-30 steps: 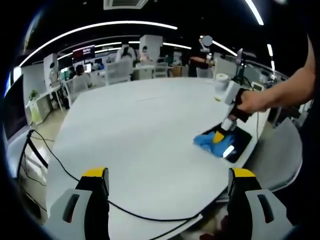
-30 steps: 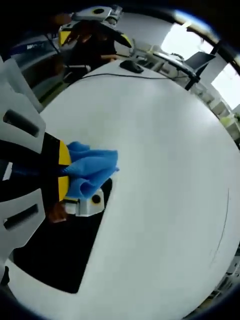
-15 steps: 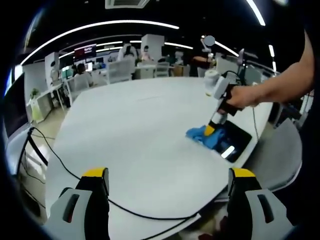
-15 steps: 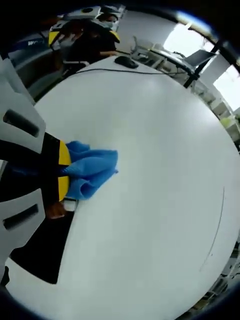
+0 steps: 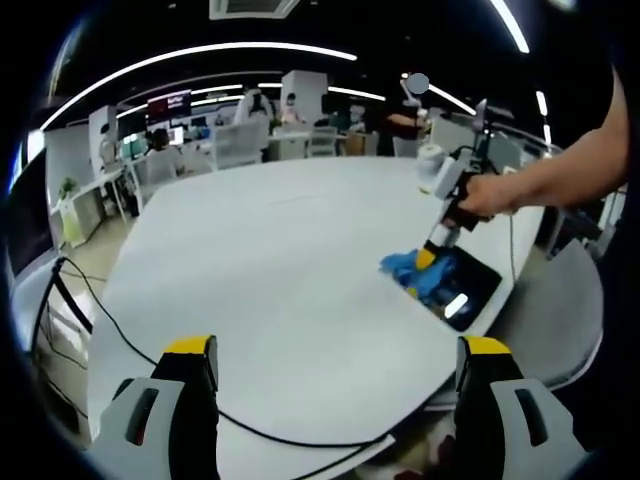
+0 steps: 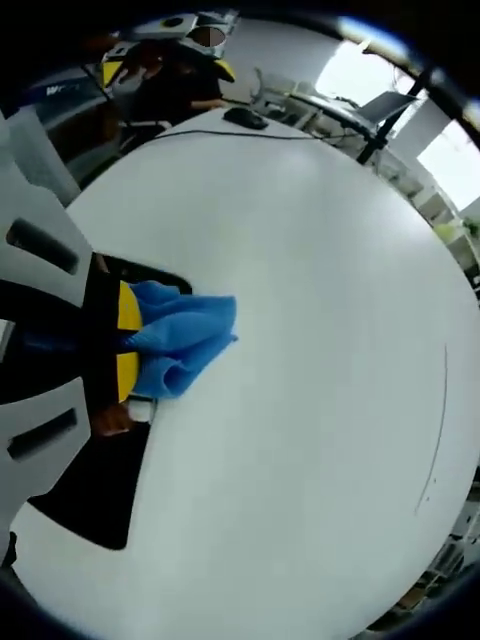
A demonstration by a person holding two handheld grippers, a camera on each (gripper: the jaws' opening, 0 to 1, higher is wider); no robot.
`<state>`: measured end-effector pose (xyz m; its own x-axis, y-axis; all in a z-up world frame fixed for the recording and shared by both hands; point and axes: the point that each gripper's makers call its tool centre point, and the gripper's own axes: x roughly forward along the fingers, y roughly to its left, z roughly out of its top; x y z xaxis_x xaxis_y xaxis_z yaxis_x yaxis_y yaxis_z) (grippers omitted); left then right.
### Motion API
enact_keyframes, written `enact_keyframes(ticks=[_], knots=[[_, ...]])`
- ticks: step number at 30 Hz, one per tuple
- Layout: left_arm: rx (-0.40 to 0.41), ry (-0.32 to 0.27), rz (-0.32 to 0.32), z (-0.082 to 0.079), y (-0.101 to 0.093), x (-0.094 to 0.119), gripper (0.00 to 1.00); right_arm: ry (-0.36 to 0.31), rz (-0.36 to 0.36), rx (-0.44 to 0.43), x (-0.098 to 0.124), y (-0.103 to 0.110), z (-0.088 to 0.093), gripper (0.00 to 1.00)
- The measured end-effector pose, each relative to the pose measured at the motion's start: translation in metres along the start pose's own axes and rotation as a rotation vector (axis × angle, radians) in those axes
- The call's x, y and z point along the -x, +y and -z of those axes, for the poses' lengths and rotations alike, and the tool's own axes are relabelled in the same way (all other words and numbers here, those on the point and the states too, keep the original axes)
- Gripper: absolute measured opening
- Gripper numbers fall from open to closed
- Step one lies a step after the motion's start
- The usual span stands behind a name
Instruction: Wipe the mirror surface with the cleaning cloth until all visible marks leave the cleaned area.
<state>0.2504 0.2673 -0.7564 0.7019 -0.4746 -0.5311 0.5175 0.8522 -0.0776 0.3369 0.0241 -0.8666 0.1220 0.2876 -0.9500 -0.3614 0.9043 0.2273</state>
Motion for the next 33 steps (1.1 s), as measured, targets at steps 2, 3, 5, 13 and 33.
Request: enact_keyframes(ticks=[2, 3, 5, 13, 33], knots=[[-0.001, -0.001, 0.000, -0.001, -0.001, 0.000, 1.00, 0.001, 0.006, -0.003, 0.001, -0.004, 0.001, 0.00], [-0.002, -0.002, 0.000, -0.001, -0.001, 0.000, 1.00, 0.000, 0.007, -0.005, 0.002, -0.005, 0.001, 0.00], [-0.002, -0.003, 0.000, -0.002, -0.002, 0.001, 1.00, -0.004, 0.003, -0.009, 0.002, -0.005, 0.001, 0.00], [-0.008, 0.002, -0.002, 0.001, -0.005, 0.005, 1.00, -0.014, -0.004, -0.034, 0.000, -0.005, 0.001, 0.00], [-0.044, -0.012, 0.005, -0.007, -0.022, 0.011, 1.00, 0.007, -0.037, 0.009, 0.006, 0.028, 0.073, 0.00]])
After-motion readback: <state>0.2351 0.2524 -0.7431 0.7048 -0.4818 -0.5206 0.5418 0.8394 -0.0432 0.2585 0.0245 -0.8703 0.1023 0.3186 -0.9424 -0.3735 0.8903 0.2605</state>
